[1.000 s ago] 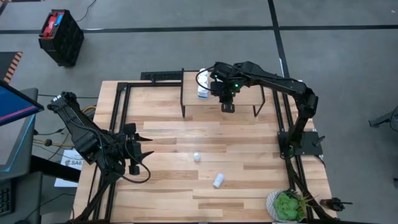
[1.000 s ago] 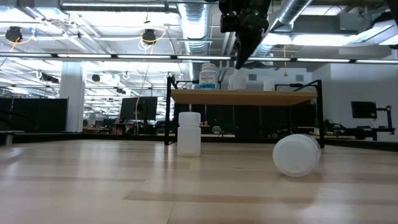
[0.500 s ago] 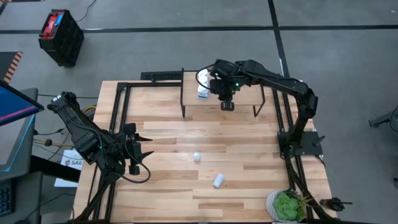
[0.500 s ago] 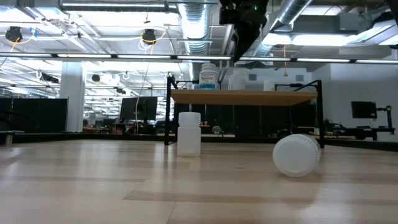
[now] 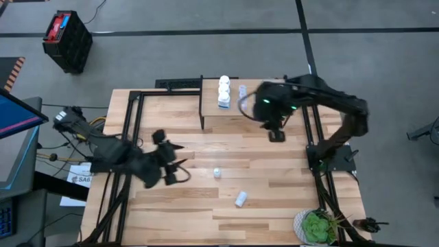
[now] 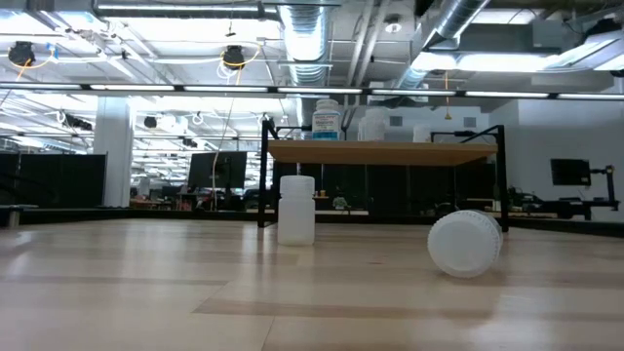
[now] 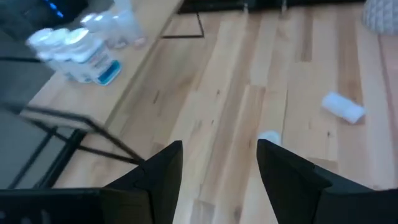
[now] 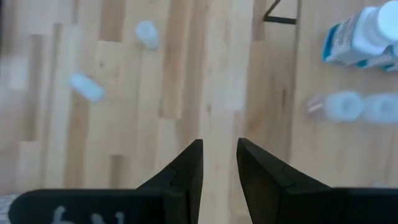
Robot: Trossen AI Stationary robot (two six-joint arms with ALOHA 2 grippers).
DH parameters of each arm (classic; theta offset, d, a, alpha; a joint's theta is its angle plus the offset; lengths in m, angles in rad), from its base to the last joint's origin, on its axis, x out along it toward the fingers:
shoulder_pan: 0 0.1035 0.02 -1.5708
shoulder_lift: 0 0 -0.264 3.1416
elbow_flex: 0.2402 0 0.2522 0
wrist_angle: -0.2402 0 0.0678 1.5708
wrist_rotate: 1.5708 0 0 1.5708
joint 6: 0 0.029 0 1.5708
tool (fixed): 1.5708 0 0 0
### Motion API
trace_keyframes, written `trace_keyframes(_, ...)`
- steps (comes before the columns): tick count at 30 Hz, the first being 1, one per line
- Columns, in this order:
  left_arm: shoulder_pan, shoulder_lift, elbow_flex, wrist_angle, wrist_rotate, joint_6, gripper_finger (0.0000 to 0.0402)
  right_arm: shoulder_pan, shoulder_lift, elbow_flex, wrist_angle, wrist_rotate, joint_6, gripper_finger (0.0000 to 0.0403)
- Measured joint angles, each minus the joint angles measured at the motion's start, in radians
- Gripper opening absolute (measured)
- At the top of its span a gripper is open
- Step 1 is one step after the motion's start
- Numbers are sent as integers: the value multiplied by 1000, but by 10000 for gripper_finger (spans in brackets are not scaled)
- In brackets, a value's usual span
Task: Pick and place medicine bottles onto shelf by color
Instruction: Put the top white pill bottle on the shelf aligned with the other white pill bottle
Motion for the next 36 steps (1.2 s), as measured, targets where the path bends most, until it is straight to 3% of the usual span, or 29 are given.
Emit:
trace_keyframes(7, 141, 183, 0, 216, 206, 229, 194, 141, -252, -221, 52, 0, 228, 120)
trace_keyframes(13, 187, 324, 0, 226, 407, 253, 195, 259, -426, -467, 192, 1, 378, 120)
trace_keyframes(20, 187, 507, 0, 218, 431, 245, 195, 337, -511, -664, 297, 59, 470, 120)
trace_keyframes(24, 187, 599, 0, 251, 508, 213, 194, 351, -511, -720, 321, 81, 462, 120)
trace_keyframes(36, 274, 699, 0, 437, 504, 283, 194, 350, -493, -740, 346, 81, 459, 120)
